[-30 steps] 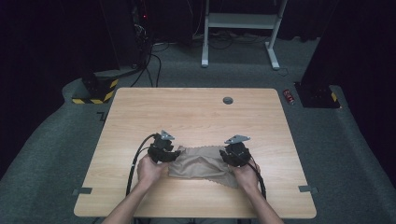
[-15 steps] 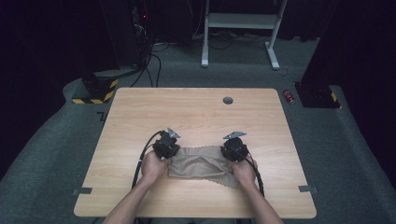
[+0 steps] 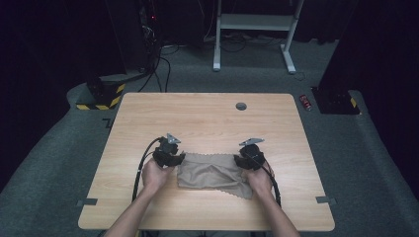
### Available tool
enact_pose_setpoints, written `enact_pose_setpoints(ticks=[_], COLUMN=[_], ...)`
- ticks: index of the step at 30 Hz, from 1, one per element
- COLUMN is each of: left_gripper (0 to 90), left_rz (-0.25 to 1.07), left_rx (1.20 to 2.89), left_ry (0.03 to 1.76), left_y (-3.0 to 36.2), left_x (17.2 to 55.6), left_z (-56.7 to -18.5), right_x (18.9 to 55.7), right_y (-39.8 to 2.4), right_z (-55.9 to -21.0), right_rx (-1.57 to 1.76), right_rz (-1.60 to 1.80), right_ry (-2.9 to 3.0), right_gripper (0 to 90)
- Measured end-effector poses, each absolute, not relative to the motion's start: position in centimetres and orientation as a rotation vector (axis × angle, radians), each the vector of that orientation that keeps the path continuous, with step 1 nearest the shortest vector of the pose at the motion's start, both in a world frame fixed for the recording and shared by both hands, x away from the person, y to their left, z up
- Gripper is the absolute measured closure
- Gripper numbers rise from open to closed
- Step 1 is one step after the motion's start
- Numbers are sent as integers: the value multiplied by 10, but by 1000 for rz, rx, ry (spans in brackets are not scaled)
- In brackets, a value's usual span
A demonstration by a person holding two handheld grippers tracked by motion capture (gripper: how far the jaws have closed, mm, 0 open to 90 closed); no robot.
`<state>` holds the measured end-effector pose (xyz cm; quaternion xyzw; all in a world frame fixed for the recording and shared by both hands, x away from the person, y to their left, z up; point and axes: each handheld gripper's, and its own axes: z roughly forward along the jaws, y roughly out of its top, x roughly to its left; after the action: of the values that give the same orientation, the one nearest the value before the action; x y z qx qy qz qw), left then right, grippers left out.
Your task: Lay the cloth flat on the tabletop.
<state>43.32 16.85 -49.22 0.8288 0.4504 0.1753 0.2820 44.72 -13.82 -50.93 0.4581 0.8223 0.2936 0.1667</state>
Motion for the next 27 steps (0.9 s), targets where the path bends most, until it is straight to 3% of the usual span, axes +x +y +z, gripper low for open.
enact_pose_setpoints(ticks=[6,9,27], left_gripper=[832,886,896], left_rz=[434,411,444], left_rx=[2275,2265,2172], left_ry=[1200,1210,1157], left_y=[162,164,162], left_x=[441,443,466], left_z=[-503,-502,-470], right_x=[446,447,456], right_y=[-135,-133,-140], right_z=[-508,-508,-484], right_rx=[1270,1251,1213], right_rz=[826,817,819], right_ry=[2370,2382,2288], right_gripper=[823,877,888])
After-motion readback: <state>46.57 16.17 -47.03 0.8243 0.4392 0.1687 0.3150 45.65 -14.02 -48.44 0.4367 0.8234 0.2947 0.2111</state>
